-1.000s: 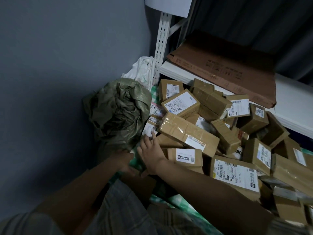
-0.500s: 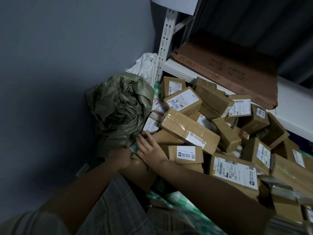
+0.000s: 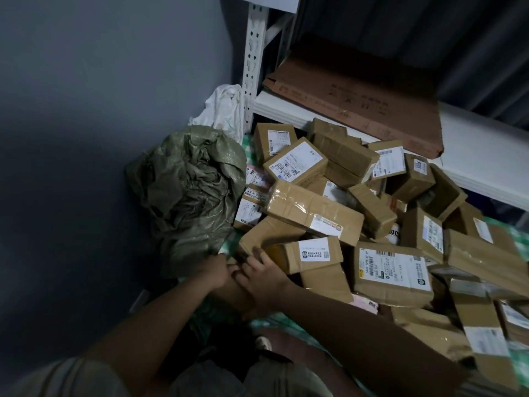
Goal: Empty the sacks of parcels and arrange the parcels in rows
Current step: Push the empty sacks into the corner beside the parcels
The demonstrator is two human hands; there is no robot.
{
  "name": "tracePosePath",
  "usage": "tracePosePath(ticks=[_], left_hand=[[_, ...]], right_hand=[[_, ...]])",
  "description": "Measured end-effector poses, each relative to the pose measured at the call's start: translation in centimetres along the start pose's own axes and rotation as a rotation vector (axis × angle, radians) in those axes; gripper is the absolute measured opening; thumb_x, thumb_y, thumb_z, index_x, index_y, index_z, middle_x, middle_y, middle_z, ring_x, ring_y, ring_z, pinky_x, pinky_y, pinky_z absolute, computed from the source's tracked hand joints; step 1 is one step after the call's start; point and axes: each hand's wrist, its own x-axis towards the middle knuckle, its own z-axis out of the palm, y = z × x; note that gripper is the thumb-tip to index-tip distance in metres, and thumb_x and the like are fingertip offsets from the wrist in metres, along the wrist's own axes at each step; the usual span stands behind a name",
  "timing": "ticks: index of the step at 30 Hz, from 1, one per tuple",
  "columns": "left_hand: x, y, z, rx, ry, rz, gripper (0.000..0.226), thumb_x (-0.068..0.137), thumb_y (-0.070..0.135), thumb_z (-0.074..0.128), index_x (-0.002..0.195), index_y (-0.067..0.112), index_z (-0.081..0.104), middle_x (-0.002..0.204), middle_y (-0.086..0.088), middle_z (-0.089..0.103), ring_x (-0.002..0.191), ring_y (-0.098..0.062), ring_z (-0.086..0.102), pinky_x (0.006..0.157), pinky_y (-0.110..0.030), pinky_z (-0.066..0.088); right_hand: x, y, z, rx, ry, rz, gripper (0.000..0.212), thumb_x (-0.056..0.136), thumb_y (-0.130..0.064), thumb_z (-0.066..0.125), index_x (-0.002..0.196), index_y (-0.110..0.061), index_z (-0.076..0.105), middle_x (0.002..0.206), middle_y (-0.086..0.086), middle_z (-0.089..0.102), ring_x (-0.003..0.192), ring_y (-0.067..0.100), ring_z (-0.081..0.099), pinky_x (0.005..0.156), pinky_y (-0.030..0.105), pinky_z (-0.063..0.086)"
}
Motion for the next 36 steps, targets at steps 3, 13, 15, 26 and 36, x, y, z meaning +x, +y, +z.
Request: tracePosePath(ticks=[3,13,15,26,36], left_hand=[[-0.4,-0.9,0.0,-0.160,-0.130,0.090,0.055,0.101,0.019,0.038,0.152,0.013,0.017,0.146,-0.019,0.039,0.116,-0.030,0.053,0.088,-0.030,0.044],[0.0,-2.3,0.2,-0.006,-0.155,0.221,0.123,0.072,0.040,0.081,0.151,0.028,-0.013,0.156,-0.017,-0.014,0.136,-0.041,0.031,0.104,-0.045,0.039],[0.5,-2.2,-0.1,0.074,-0.157,0.233,0.123,0.069,0.044,0.082,0.152,0.026,-0.007,0.156,-0.017,-0.011,0.134,-0.042,0.034,0.103,-0.045,0.040],[-0.7,-0.8,-0.8,0.290,-0.140,0.250,0.122,0.075,0.049,0.076,0.151,0.022,-0.016,0.158,-0.012,-0.017,0.144,-0.041,0.005,0.111,-0.050,0.029],[-1.4,-0.4,-2.0,0.342,-0.196,0.251,0.126,0.075,0.050,0.076,0.149,0.022,-0.023,0.157,-0.012,-0.024,0.145,-0.042,-0.008,0.115,-0.050,0.024]], right_hand=[[0.6,-0.1,0.4,-0.100,-0.023,0.026,0.049,0.096,-0.034,0.028,0.141,-0.027,0.048,0.128,0.003,0.062,0.122,0.023,0.052,0.111,0.054,0.031],[1.6,1.3,0.4,0.007,-0.015,0.071,0.094,0.085,-0.056,0.060,0.154,-0.011,0.015,0.154,0.020,0.025,0.146,0.037,0.013,0.117,0.061,0.006],[1.4,1.7,0.2,-0.039,0.022,0.062,0.075,0.092,-0.048,0.053,0.151,-0.012,0.026,0.152,0.019,0.033,0.145,0.038,0.019,0.115,0.060,0.007],[-1.6,2.3,0.3,-0.185,0.192,0.130,0.042,0.087,-0.020,0.037,0.084,-0.025,0.078,0.105,0.004,0.073,0.108,0.025,0.065,0.102,0.049,0.045],[-2.9,3.5,0.4,-0.115,0.178,0.176,0.042,0.070,-0.037,0.079,0.110,-0.029,0.072,0.120,0.006,0.067,0.114,0.027,0.062,0.106,0.051,0.039]])
